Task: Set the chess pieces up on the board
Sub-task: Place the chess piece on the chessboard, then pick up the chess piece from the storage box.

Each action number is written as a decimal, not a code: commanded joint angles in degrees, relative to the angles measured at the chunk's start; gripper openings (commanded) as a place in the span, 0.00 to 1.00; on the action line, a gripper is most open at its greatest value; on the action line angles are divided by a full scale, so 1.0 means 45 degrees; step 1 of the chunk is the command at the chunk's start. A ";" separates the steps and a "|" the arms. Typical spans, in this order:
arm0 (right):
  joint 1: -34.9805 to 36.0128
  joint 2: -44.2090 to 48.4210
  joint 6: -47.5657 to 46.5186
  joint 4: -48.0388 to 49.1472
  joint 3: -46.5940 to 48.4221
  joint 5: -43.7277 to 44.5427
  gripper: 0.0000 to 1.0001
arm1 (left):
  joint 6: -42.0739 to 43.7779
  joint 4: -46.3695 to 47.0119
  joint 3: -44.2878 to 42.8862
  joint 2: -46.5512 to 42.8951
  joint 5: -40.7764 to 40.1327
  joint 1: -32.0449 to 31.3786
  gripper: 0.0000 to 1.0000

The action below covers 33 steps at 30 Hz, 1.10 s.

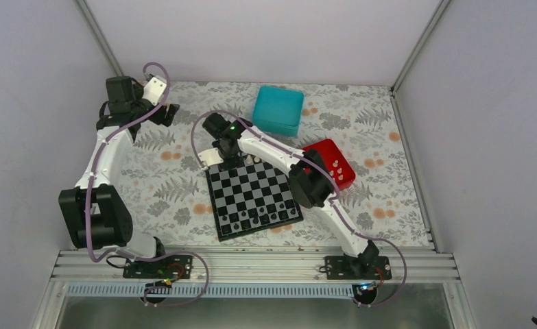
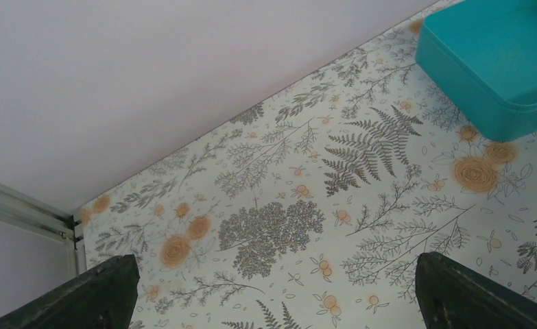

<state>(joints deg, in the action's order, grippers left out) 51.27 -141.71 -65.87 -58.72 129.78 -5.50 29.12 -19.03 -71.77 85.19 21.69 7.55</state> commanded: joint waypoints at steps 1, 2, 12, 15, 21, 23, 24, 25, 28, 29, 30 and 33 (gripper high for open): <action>-0.0132 0.1090 0.0289 0.0219 -0.0061 0.0126 0.30 | -0.0105 0.0010 -0.0292 0.0007 0.0402 0.0079 1.00; -0.0195 0.1338 0.0365 0.0046 -0.0039 0.0062 0.30 | -0.0090 -0.0032 -0.0342 0.0004 0.0395 0.0080 1.00; -0.2825 0.5935 0.1338 -0.2130 -0.1593 -0.1057 0.35 | -0.0113 -0.0367 -0.0936 -0.0049 0.0445 0.0087 1.00; -0.4939 0.7111 0.1395 -0.2540 -0.2729 -0.1073 0.39 | -0.0176 -0.0448 -0.1239 0.0093 0.0611 0.0090 1.00; -0.8286 0.8767 0.1089 -0.2146 -0.5983 -0.0962 0.43 | -0.0333 -0.0608 -0.1929 0.0603 0.1025 0.0022 1.00; -0.8630 0.9049 0.1068 -0.1765 -0.7154 -0.0726 0.43 | -0.0406 -0.0647 -0.2141 0.0842 0.1010 -0.0097 1.00; -0.8711 0.9145 0.1090 -0.1472 -0.7869 -0.0536 0.43 | -0.0448 -0.0622 -0.2214 0.0946 0.0994 -0.0182 1.00; -0.8774 0.9206 0.1117 -0.1142 -0.8420 -0.0244 0.43 | -0.0482 -0.0604 -0.2296 0.1039 0.0945 -0.0265 1.00; -0.8946 0.9201 0.0864 -0.0306 -0.9668 0.0235 0.41 | -0.0535 -0.0534 -0.2435 0.1198 0.0666 -0.0585 1.00; -0.9016 0.9174 0.0720 -0.0042 -0.9978 0.0420 0.40 | -0.0535 -0.0520 -0.2473 0.1242 0.0558 -0.0677 1.00; -0.9096 0.9119 0.0480 0.0199 -1.0258 0.0587 0.40 | -0.0508 -0.0528 -0.2487 0.1269 0.0451 -0.0740 1.00; -0.9258 0.9057 -0.0505 0.0865 -1.0993 0.1071 0.42 | -0.0441 -0.0519 -0.2479 0.1321 0.0210 -0.0874 1.00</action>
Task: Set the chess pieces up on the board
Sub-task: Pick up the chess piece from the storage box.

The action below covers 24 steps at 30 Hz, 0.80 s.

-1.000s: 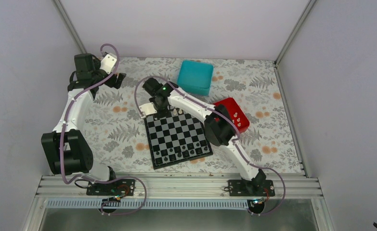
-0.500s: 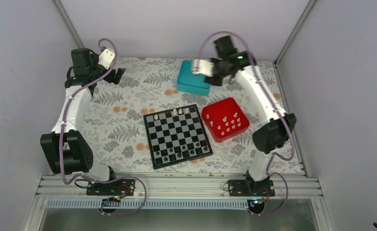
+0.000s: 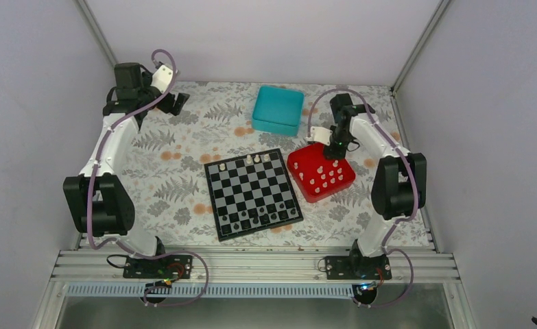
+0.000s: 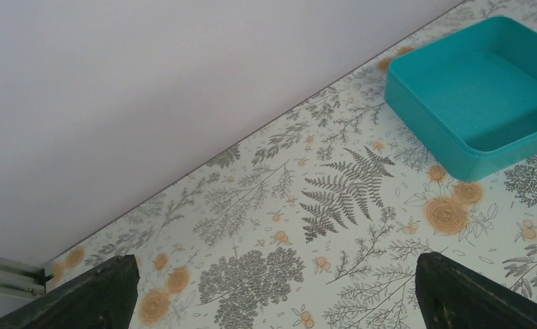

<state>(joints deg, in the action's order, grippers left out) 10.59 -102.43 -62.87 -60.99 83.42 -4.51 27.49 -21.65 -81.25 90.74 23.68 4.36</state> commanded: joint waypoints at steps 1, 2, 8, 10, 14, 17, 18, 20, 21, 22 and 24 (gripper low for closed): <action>-0.0258 0.0422 -0.1520 0.1708 -0.0967 0.1043 0.44 | -0.0085 0.0075 -0.0348 0.0077 -0.0278 -0.0168 1.00; -0.0277 0.0539 -0.1952 0.1995 -0.1238 0.1184 0.45 | -0.0118 0.0098 -0.0319 0.0073 -0.0338 -0.0168 1.00; -0.0392 0.0215 -0.3531 0.2429 -0.1509 0.2067 0.46 | -0.0229 0.0304 -0.0061 0.0000 -0.0407 -0.0178 1.00; -0.0433 0.0138 -0.4019 0.2699 -0.1748 0.2557 0.45 | -0.0229 0.0319 -0.0004 -0.0031 -0.0437 -0.0168 1.00; -0.0420 -0.0242 -0.4198 0.2124 -0.1168 0.2527 0.43 | -0.0175 0.0368 0.0096 -0.0149 -0.0501 -0.0168 1.00; -0.0405 -0.0610 -0.4192 0.1637 -0.0862 0.2765 0.41 | -0.0151 0.0359 0.0143 -0.0183 -0.0506 -0.0168 1.00; -0.0425 -0.0657 -0.4219 0.1639 -0.0932 0.2915 0.41 | -0.0153 0.0360 0.0138 -0.0167 -0.0513 -0.0168 1.00; -0.0421 -0.0692 -0.4303 0.1569 -0.0968 0.2995 0.40 | -0.0170 0.0364 0.0151 -0.0142 -0.0484 -0.0168 1.00; -0.0417 -0.0728 -0.4319 0.1448 -0.0943 0.2956 0.39 | -0.0192 0.0381 0.0164 -0.0125 -0.0468 -0.0168 1.00; -0.0415 -0.0777 -0.4311 0.1311 -0.0840 0.2878 0.39 | -0.0217 0.0378 0.0153 -0.0120 -0.0459 -0.0168 1.00; -0.0416 -0.0955 -0.4194 0.0985 -0.0652 0.2825 0.38 | -0.0247 0.0381 0.0163 -0.0141 -0.0341 -0.0168 1.00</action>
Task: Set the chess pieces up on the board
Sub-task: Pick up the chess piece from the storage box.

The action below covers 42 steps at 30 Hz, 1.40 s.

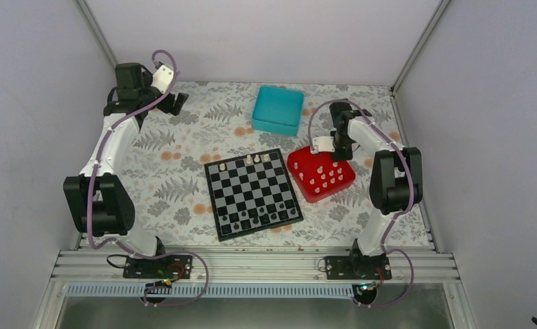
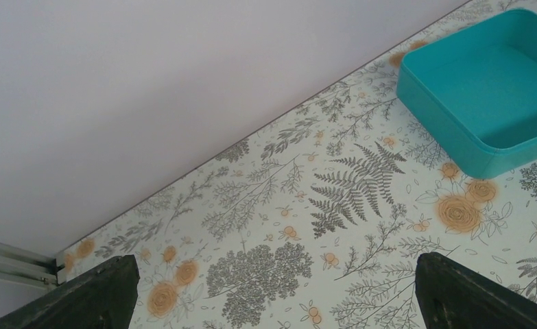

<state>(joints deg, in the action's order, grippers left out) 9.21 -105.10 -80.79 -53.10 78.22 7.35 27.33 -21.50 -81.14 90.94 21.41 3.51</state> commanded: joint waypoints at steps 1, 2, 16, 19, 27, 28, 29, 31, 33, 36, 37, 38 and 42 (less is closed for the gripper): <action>-0.0087 -0.0459 -0.0120 -0.0916 0.0567 0.0241 0.38 | -0.0217 0.0383 0.0168 -0.0207 0.0206 0.0016 1.00; -0.0091 -0.0530 -0.0054 -0.1000 0.0580 0.0285 0.37 | -0.0215 0.0392 0.0179 -0.0242 0.0223 0.0021 1.00; 0.0191 -0.1024 0.0104 -0.0882 0.0575 0.0450 0.35 | -0.0179 0.0412 0.0199 -0.0142 0.0131 0.0021 1.00; 0.0214 -0.1244 0.0168 -0.0844 0.0538 0.0605 0.35 | -0.0169 0.0404 0.0219 -0.0160 0.0106 0.0020 1.00; 0.0301 -0.1540 0.0181 -0.0612 0.0603 0.0674 0.34 | -0.0156 0.0406 0.0166 -0.0160 0.0047 0.0011 1.00; 0.0314 -0.1563 0.0183 -0.0562 0.0602 0.0727 0.33 | -0.0156 0.0412 0.0171 -0.0141 0.0050 0.0020 1.00; 0.0308 -0.1583 0.0181 -0.0536 0.0587 0.0743 0.32 | -0.0156 0.0408 0.0179 -0.0148 0.0047 0.0021 1.00; 0.0333 -0.1622 0.0191 -0.0497 0.0587 0.0869 0.29 | -0.0138 0.0402 0.0190 -0.0124 0.0047 0.0024 1.00; 0.0365 -0.1644 0.0200 -0.0498 0.0600 0.0981 0.25 | -0.0137 0.0387 0.0163 -0.0129 0.0029 0.0021 1.00; 0.0431 -0.1608 0.0215 -0.0496 0.0602 0.1193 0.22 | -0.0117 0.0373 0.0159 -0.0136 0.0034 0.0021 1.00; 0.0479 -0.1589 0.0234 -0.0476 0.0582 0.1270 0.20 | -0.0117 0.0369 0.0158 -0.0148 0.0033 0.0021 1.00; 0.0515 -0.1569 0.0248 -0.0476 0.0572 0.1346 0.18 | -0.0117 0.0376 0.0175 -0.0161 0.0045 0.0021 1.00; 0.0673 -0.1480 0.0378 -0.0613 0.0677 0.1493 0.13 | -0.0117 0.0384 0.0209 -0.0176 0.0058 0.0021 1.00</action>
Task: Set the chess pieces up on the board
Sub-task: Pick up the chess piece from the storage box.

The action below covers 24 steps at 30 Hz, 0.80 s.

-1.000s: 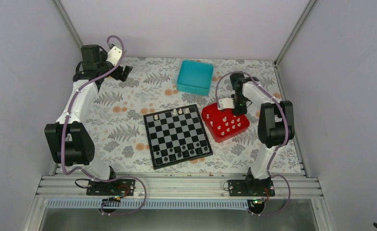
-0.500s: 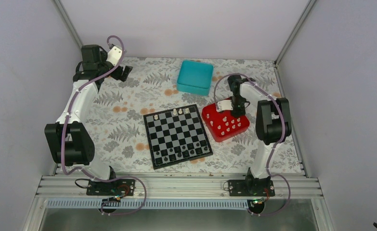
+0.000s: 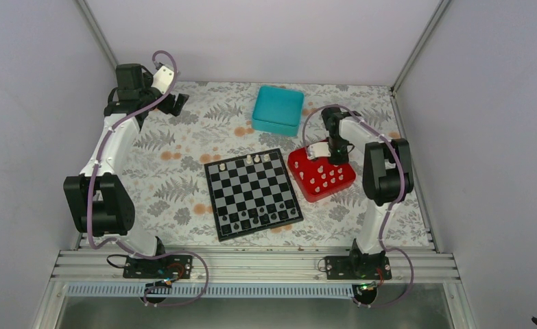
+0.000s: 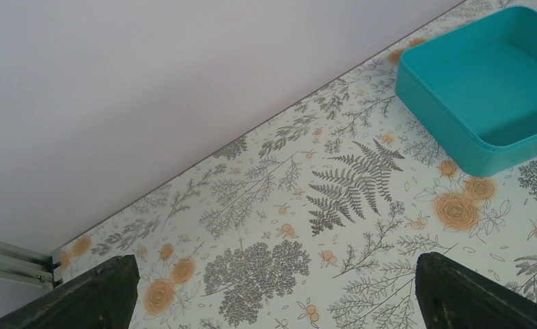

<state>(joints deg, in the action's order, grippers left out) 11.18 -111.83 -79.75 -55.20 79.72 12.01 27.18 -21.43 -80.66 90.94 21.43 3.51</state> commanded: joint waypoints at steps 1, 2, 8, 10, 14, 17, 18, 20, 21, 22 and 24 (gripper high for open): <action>0.0297 0.0053 0.0185 -0.0281 0.0425 0.0442 0.12 | -0.0093 0.0368 0.0111 -0.0177 0.0053 0.0026 1.00; 0.0351 0.0096 0.0241 -0.0432 0.0590 0.0415 0.12 | -0.0084 0.0397 0.0112 -0.0197 0.0044 0.0022 1.00; 0.0920 0.0622 0.0507 -0.1363 0.1678 0.0107 0.11 | -0.0083 0.0414 0.0132 -0.0267 0.0042 0.0041 1.00; 0.1351 0.0801 0.0738 -0.2045 0.2496 0.0035 0.11 | -0.0083 0.0429 0.0166 -0.0351 0.0064 0.0041 1.00; 0.2047 0.0863 0.0893 -0.2596 0.3491 -0.0004 0.11 | -0.0107 0.0451 0.0181 -0.0475 0.0084 0.0060 1.00; 0.2650 0.0645 0.0993 -0.2819 0.4334 -0.0111 0.11 | -0.0136 0.0472 0.0210 -0.0554 0.0141 0.0069 1.00; 0.2874 0.0490 0.1016 -0.2913 0.4640 -0.0157 0.10 | -0.0155 0.0472 0.0196 -0.0559 0.0179 0.0069 1.00; 0.3292 0.0146 0.1086 -0.2994 0.5309 -0.0233 0.10 | -0.0183 0.0482 0.0176 -0.0592 0.0231 0.0080 1.00; 0.3565 -0.0058 0.1128 -0.3020 0.5572 -0.0262 0.10 | -0.0198 0.0482 0.0162 -0.0610 0.0264 0.0080 1.00; 0.3770 -0.0276 0.1152 -0.3043 0.5803 -0.0261 0.10 | -0.0200 0.0458 0.0136 -0.0622 0.0248 0.0080 1.00; 0.4151 -0.0692 0.1196 -0.3048 0.6261 -0.0296 0.11 | -0.0201 0.0437 0.0113 -0.0677 0.0228 0.0080 1.00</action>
<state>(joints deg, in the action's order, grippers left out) 26.79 -111.13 -75.50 -66.81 103.96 11.70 26.98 -21.02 -80.29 89.97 21.47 3.62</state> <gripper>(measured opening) 0.105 0.999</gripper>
